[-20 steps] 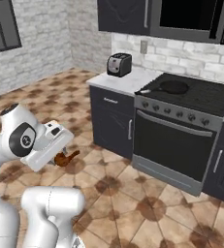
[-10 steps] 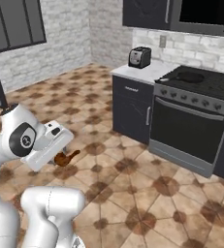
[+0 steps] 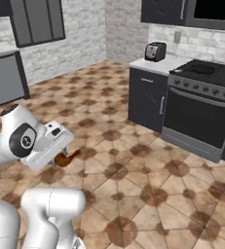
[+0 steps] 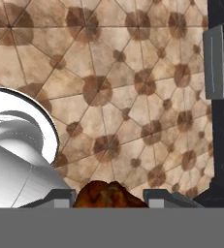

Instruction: Take the chicken drumsticks from the pan and place one on each plate on the dining counter.

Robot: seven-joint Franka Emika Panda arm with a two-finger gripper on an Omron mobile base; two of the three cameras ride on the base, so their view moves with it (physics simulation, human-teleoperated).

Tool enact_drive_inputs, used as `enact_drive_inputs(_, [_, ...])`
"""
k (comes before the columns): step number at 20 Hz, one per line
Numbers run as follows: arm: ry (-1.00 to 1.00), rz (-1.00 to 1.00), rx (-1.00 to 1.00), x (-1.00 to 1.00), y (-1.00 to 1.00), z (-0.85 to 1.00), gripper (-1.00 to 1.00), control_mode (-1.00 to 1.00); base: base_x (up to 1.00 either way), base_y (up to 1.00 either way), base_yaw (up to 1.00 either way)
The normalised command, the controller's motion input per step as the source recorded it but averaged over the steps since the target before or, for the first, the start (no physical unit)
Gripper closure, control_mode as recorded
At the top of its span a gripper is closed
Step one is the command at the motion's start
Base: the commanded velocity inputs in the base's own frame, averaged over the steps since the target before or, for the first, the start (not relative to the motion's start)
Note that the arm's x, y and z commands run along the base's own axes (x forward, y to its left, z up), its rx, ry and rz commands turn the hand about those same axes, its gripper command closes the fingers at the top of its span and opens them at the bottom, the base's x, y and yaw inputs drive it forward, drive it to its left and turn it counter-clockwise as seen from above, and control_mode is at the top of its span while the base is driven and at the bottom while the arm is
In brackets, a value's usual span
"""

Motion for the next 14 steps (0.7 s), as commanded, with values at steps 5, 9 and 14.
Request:
enact_drive_inputs(5, [0.00,0.00,0.00,0.00,0.00,0.00,1.00,1.00,-1.00,-0.04,0.13])
enact_drive_inputs(9, [0.00,0.00,0.00,0.00,0.00,0.00,1.00,1.00,-1.00,-0.08,0.12])
enact_drive_inputs(14, [0.00,0.00,0.00,0.00,0.00,0.00,1.00,1.00,-1.00,-0.03,0.12])
